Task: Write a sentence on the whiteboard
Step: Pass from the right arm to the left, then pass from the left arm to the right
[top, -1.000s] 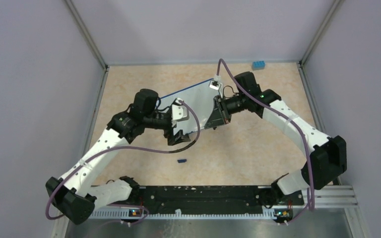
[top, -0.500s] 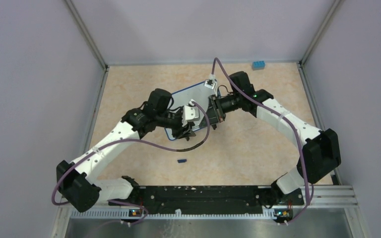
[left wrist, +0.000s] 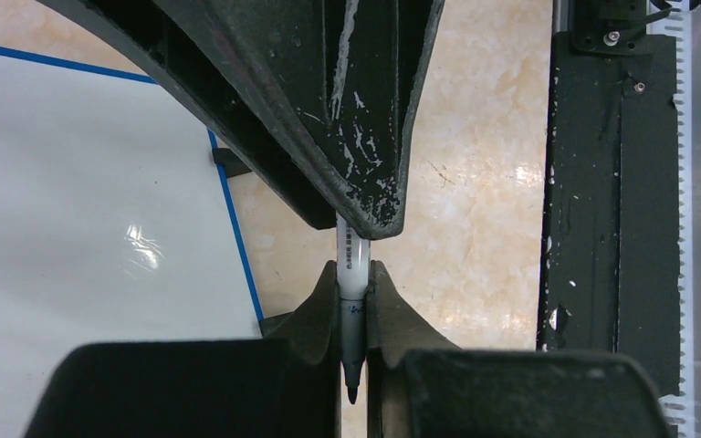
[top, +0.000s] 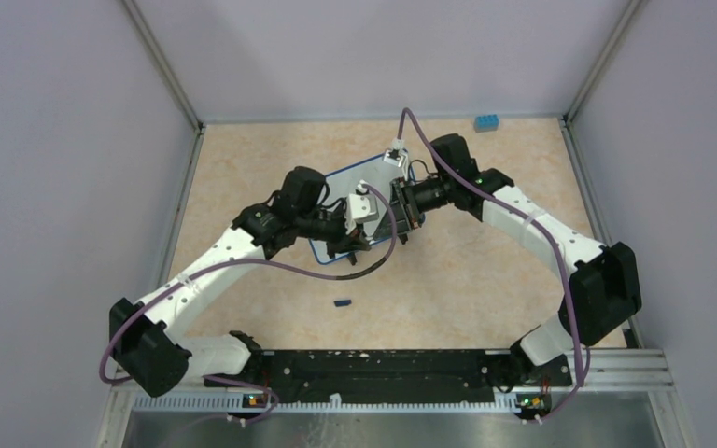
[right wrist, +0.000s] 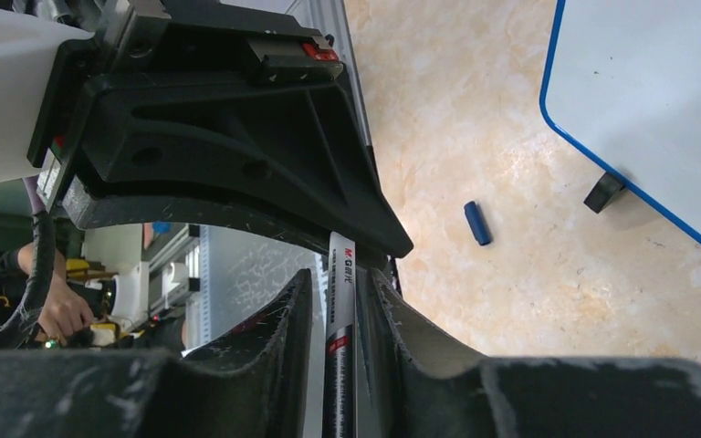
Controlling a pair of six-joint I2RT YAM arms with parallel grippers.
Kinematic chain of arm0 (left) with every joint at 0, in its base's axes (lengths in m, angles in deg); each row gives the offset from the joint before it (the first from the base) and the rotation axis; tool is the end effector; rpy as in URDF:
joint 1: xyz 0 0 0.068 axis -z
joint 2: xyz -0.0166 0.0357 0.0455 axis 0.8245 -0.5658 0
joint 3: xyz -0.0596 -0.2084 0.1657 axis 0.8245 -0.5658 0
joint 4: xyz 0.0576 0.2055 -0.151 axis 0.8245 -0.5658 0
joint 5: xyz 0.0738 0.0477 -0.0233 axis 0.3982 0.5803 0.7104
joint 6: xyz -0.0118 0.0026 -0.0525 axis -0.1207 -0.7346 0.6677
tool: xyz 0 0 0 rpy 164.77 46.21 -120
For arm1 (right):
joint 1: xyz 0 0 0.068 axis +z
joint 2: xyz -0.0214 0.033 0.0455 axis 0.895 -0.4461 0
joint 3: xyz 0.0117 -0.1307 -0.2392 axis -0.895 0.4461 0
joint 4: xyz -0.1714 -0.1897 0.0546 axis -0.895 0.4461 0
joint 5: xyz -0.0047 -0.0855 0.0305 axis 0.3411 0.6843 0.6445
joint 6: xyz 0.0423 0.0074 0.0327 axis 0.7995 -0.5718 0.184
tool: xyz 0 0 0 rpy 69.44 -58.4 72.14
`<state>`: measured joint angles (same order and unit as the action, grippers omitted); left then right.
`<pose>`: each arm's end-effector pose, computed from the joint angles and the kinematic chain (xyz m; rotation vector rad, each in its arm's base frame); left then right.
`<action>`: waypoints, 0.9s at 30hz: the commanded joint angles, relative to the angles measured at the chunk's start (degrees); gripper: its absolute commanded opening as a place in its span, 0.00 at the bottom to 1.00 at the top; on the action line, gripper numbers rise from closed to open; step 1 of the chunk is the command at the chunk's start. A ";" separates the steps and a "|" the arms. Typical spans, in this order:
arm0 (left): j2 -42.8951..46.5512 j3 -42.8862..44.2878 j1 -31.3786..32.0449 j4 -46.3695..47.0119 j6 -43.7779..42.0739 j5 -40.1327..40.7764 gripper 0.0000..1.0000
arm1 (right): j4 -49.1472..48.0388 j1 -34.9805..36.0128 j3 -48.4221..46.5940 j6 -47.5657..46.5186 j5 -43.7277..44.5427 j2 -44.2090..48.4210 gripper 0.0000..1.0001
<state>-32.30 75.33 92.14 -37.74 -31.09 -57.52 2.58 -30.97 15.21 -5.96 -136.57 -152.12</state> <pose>0.1986 -0.1754 0.3264 1.4701 1.6478 -0.8495 0.2611 0.2032 0.3193 -0.9783 2.0988 1.6067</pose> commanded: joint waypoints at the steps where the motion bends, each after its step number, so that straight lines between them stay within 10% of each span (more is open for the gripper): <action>1: 0.12 -0.73 0.32 3.53 2.73 -0.59 0.00 | -1.62 0.86 -0.14 -0.91 0.86 2.35 0.29; 27: 1.13 -1.11 -2.83 6.66 10.04 0.70 0.00 | -13.39 0.56 5.85 6.32 3.79 6.23 0.38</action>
<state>-32.52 74.13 90.11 -34.02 -22.63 -56.91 -9.13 -30.97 20.76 -0.38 -132.39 -148.06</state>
